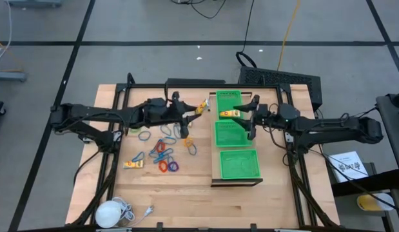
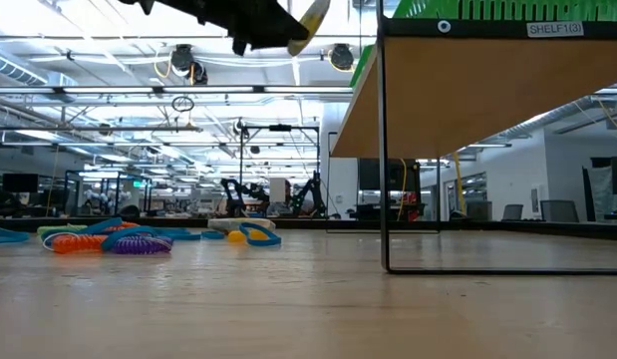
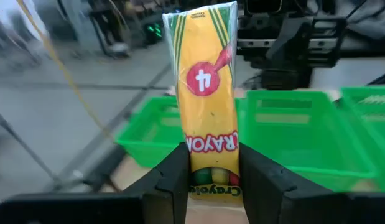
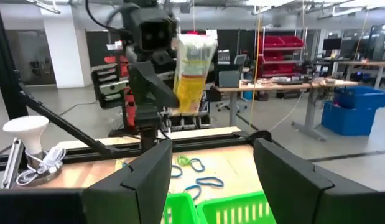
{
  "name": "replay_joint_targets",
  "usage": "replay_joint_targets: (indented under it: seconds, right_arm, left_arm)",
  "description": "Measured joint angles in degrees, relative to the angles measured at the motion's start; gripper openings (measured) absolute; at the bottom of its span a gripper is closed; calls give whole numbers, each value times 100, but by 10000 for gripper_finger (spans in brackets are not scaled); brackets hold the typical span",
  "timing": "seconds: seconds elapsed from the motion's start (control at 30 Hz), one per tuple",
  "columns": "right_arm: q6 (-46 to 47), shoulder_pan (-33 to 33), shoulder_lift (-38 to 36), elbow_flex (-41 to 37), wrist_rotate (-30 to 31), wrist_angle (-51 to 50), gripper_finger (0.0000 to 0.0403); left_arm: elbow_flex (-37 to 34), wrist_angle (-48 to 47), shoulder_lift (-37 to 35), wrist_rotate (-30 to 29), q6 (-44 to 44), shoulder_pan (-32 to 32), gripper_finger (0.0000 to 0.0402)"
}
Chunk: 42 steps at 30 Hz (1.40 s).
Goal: Pick & Place Office Desk Supplies
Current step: Put the yellow crayon box into the top green bin
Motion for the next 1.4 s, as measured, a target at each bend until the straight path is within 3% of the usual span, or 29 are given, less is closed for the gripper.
replay_joint_targets:
  seconds: [0.2,0.47,0.73,1.07,1.2,1.4]
  right_arm:
    - [5,0,461,555,-2,41,219]
    - [-488,-4,1265,1005,-212,611,232]
    - [-483,0,1978,1014,-887,2064,273]
    - [-355,28,2743,1636,-916,2147,279]
    - [-223,20,2750,1676,-907,2120,268]
    - [-226,20,2647,1674,-905,1976,214]
  left_arm:
    - [8,129,111,-973,830,-178,120]
    - [6,626,290,-6,600,-188,120]
    - [6,756,333,112,416,-182,120]
    - [2,902,403,400,203,-182,120]
    - [2,908,399,400,211,-182,120]
    - [2,917,399,397,213,-182,120]
